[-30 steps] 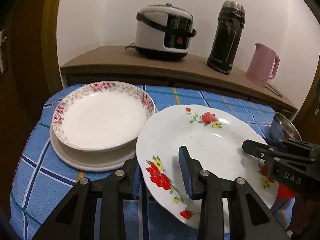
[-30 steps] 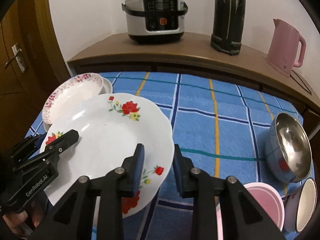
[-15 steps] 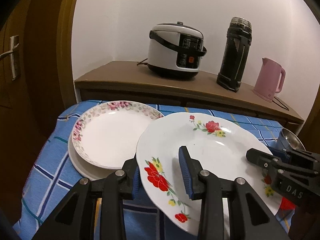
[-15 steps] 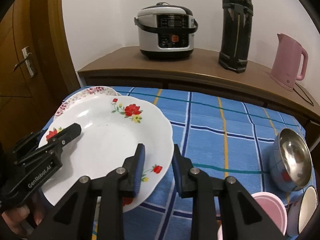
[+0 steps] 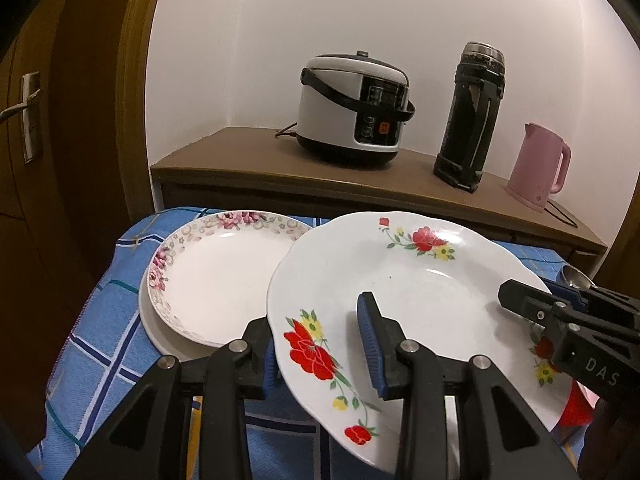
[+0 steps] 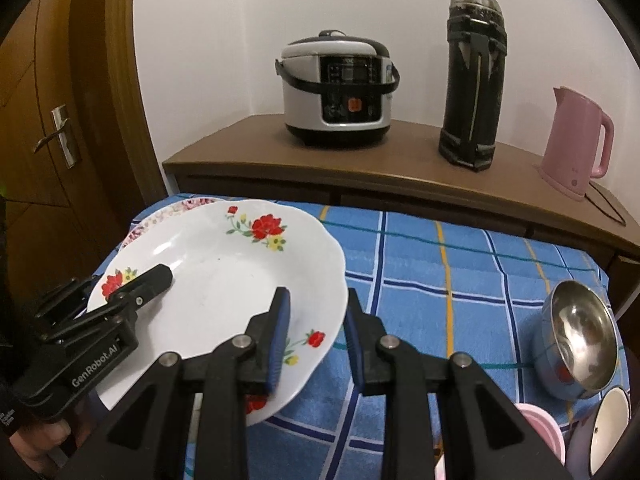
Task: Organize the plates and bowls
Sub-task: 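Lift the red-flower plate with both grippers toward the stacked bowl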
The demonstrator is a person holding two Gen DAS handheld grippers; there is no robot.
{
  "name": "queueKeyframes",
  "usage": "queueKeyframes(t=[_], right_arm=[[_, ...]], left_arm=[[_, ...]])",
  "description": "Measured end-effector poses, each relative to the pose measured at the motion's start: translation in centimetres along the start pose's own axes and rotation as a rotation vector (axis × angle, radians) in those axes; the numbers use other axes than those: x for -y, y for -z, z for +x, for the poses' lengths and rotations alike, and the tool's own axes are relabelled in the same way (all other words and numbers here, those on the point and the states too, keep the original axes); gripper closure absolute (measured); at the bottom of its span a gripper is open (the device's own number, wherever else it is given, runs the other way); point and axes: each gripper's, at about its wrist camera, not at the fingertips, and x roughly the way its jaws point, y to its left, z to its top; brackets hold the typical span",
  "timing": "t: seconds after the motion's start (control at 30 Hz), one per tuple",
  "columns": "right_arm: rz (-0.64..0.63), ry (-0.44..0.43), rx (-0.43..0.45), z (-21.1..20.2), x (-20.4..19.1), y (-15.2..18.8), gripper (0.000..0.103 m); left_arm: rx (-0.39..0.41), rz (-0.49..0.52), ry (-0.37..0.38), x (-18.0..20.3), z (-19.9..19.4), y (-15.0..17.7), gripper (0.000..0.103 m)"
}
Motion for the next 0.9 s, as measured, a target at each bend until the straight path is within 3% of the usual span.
queueKeyframes(t=[0.4,0.9], right_arm=[[-0.033,-0.027,0.039,0.6,-2.2,-1.4,0.076],[-0.045,-0.035,0.085,1.5,-3.9,-4.0,0.076]], left_arm=[[0.067,-0.001,-0.054,-2.2,-0.7,-2.3,0.066],[0.078,-0.022,-0.079,-4.2,-0.2,-3.3,0.066]])
